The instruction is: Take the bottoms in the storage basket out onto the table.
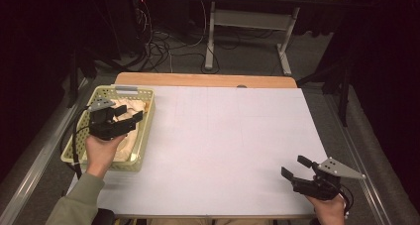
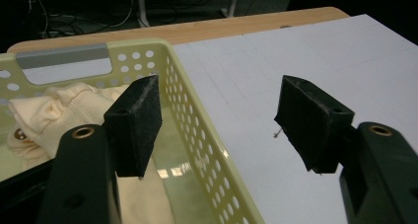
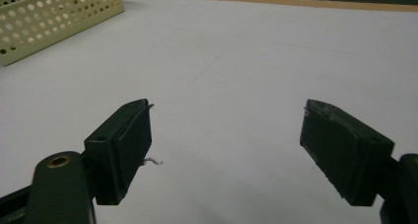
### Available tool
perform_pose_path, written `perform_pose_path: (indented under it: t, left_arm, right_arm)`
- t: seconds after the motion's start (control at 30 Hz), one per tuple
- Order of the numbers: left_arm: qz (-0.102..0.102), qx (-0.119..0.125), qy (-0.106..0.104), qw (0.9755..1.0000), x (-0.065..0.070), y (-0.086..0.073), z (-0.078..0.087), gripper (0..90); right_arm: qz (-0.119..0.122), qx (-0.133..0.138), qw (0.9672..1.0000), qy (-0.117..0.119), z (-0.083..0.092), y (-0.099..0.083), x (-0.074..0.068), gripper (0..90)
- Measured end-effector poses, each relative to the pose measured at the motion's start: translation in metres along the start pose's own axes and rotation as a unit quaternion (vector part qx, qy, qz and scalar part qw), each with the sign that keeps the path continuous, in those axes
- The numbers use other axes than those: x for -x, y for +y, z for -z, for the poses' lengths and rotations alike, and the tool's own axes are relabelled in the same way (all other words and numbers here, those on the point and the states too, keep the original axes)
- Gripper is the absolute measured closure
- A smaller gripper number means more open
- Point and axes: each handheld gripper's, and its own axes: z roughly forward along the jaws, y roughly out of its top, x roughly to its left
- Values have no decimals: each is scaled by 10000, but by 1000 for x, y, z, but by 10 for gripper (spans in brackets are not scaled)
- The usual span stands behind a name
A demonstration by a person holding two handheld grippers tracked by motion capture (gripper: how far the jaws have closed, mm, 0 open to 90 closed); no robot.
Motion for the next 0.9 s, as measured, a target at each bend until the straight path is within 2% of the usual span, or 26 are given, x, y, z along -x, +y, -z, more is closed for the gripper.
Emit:
perform_pose_path:
  t: [0.5,0.77,0.9]
  left_arm:
    - [105,-88,-26,9999,-8,6,-9,301]
    - [95,-158,94,9998,-11,10,-12,279]
    - [130,-333,145,9993,-15,12,-15,270]
  right_arm:
    - [11,-1,10000,-6,0,0,-1,202]
    - [14,5,10000,-4,0,0,-1,202]
    - [9,0,10000,-5,0,0,0,202]
